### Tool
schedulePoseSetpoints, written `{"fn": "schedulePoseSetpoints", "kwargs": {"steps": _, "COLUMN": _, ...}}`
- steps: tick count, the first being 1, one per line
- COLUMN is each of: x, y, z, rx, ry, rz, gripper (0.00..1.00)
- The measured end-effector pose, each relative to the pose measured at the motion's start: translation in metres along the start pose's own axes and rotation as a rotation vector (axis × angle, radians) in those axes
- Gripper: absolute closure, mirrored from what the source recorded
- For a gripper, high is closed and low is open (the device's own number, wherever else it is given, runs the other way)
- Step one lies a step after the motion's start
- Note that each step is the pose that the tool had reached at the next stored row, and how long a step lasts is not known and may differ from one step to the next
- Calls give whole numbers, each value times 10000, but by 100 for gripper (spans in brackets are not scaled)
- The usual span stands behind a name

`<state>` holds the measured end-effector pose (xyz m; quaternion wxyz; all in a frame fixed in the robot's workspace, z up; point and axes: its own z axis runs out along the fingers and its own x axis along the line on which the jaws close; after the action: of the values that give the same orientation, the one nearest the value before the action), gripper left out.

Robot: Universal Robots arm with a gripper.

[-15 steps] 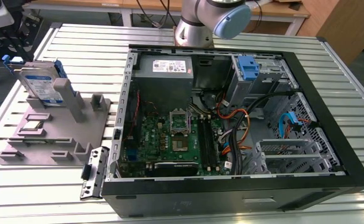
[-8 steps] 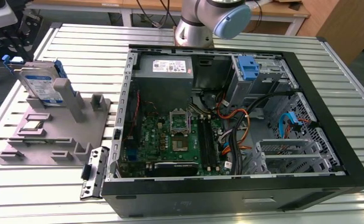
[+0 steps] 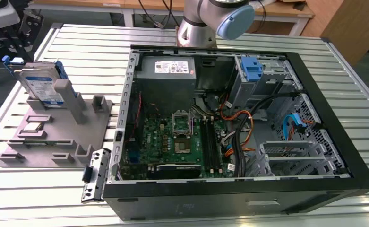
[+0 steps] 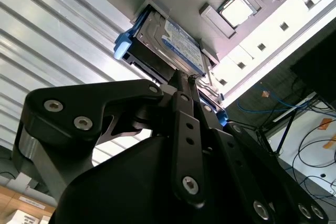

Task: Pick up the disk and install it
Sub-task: 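Pick up the disk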

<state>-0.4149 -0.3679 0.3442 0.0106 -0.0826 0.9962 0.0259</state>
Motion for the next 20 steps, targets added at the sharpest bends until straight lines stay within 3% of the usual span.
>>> {"fn": "schedulePoseSetpoints", "kwargs": {"steps": 10, "x": 0, "y": 0, "z": 0, "rx": -8, "ry": 7, "rz": -138, "gripper": 90}}
{"fn": "schedulePoseSetpoints", "kwargs": {"steps": 20, "x": 0, "y": 0, "z": 1, "rx": -45, "ry": 79, "rz": -1598, "gripper": 90}}
